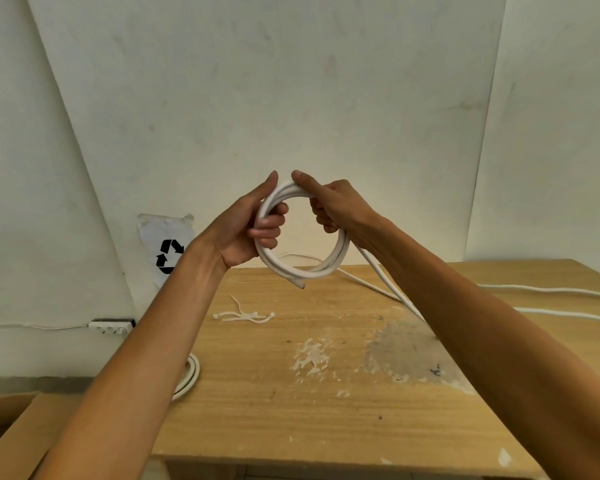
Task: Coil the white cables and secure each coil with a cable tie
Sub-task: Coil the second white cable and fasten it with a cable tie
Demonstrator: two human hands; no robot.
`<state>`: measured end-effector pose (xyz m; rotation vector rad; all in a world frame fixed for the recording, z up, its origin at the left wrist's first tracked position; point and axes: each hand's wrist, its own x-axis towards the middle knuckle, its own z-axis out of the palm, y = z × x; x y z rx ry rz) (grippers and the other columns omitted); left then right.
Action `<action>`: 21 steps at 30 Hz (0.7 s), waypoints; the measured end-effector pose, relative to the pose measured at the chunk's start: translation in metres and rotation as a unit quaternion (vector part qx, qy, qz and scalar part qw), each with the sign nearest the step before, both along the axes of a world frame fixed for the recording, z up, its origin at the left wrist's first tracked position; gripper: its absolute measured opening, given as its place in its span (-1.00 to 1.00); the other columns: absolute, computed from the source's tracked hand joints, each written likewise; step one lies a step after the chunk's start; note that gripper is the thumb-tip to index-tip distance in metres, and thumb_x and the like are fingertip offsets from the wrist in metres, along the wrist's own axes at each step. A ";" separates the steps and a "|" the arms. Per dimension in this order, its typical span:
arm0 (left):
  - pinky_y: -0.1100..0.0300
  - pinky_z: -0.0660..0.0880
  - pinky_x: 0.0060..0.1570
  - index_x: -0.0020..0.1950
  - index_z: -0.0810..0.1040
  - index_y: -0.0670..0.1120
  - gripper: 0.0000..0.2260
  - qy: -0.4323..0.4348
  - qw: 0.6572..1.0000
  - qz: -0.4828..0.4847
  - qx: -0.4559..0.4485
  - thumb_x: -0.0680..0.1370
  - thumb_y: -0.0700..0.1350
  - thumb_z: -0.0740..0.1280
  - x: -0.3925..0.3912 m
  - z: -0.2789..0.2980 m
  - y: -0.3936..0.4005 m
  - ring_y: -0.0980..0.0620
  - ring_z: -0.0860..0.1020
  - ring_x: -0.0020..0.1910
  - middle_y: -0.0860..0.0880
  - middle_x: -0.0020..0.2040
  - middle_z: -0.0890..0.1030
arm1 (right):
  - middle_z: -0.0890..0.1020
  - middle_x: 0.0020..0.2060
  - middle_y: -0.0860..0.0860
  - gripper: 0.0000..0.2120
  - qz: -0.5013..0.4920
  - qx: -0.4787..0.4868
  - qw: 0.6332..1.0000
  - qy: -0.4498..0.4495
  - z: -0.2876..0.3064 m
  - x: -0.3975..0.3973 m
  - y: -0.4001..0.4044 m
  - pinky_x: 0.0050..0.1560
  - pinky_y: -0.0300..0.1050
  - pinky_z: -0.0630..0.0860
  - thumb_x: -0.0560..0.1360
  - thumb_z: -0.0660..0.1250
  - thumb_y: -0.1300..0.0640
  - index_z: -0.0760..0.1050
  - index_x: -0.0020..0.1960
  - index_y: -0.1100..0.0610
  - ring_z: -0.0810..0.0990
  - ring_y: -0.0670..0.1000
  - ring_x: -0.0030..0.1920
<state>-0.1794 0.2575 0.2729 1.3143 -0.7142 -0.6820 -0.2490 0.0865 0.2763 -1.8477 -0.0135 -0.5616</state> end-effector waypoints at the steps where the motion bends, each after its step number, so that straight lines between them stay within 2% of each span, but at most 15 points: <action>1: 0.33 0.14 -0.59 -0.34 0.41 -0.04 -0.56 0.030 0.999 -0.006 -0.006 0.56 0.26 0.25 -0.001 0.002 -0.002 0.16 0.17 -0.66 0.10 -0.57 0.22 | 0.30 -0.46 0.05 -0.44 -0.009 -0.013 1.000 -0.011 -0.001 0.000 0.000 -0.42 -0.16 0.28 0.49 0.33 -0.32 0.29 -0.37 0.12 0.24 -0.02 -0.45; 4: 0.33 0.02 -0.66 -0.40 0.28 0.00 -0.56 0.069 0.997 0.014 -0.029 0.58 0.17 0.28 -0.001 0.001 -0.010 0.13 0.08 -0.72 0.12 -0.62 0.12 | 0.38 -0.40 0.13 -0.40 -0.045 -0.067 0.995 -0.061 -0.009 -0.001 -0.003 -0.32 -0.13 0.36 0.53 0.23 -0.35 0.41 -0.31 0.18 0.33 0.04 -0.39; 7: 0.34 0.04 -0.70 -0.40 0.29 -0.01 -0.57 0.102 0.990 0.031 -0.087 0.58 0.13 0.29 0.002 -0.004 -0.010 0.13 0.09 -0.73 0.12 -0.62 0.14 | 0.50 -0.38 0.03 -0.44 -0.066 -0.110 0.987 -0.094 -0.020 -0.003 -0.011 -0.23 -0.16 0.42 0.63 0.04 -0.29 0.54 -0.20 0.11 0.45 -0.04 -0.36; 10: 0.35 0.06 -0.72 -0.39 0.29 -0.01 -0.58 0.133 0.976 0.052 -0.162 0.59 0.12 0.28 0.012 -0.002 -0.001 0.11 0.12 -0.74 0.12 -0.63 0.15 | 0.52 -0.31 -0.08 -0.52 -0.084 -0.155 0.979 -0.104 -0.035 -0.003 -0.022 -0.14 -0.13 0.41 0.67 -0.03 -0.23 0.50 -0.14 0.01 0.46 -0.09 -0.29; 14: 0.34 0.07 -0.70 -0.38 0.30 -0.02 -0.60 0.156 0.941 0.122 -0.274 0.59 0.09 0.30 0.023 0.005 0.018 0.10 0.12 -0.71 0.11 -0.61 0.17 | 0.57 -0.27 0.04 -0.62 -0.121 -0.256 0.958 -0.038 -0.063 -0.005 -0.049 -0.24 -0.01 0.43 0.68 -0.02 -0.17 0.47 0.15 0.02 0.51 0.03 -0.29; 17: 0.32 0.08 -0.66 -0.37 0.30 -0.02 -0.61 0.130 0.915 0.212 -0.318 0.59 0.08 0.31 0.028 0.011 0.029 0.12 0.10 -0.66 0.10 -0.58 0.16 | 0.53 -0.34 0.06 -0.67 -0.144 -0.350 0.925 0.037 -0.087 -0.006 -0.061 -0.33 0.11 0.45 0.69 -0.01 -0.11 0.41 0.10 0.09 0.51 0.14 -0.35; 21: 0.27 0.08 -0.59 -0.32 0.28 -0.04 -0.63 0.059 0.896 0.325 -0.296 0.60 0.07 0.29 0.024 0.006 0.017 0.12 0.09 -0.58 0.08 -0.53 0.18 | 0.50 -0.31 0.03 -0.67 -0.184 -0.461 0.864 0.083 -0.089 -0.001 -0.037 -0.43 -0.02 0.38 0.71 -0.01 -0.04 0.42 0.12 0.15 0.47 0.07 -0.39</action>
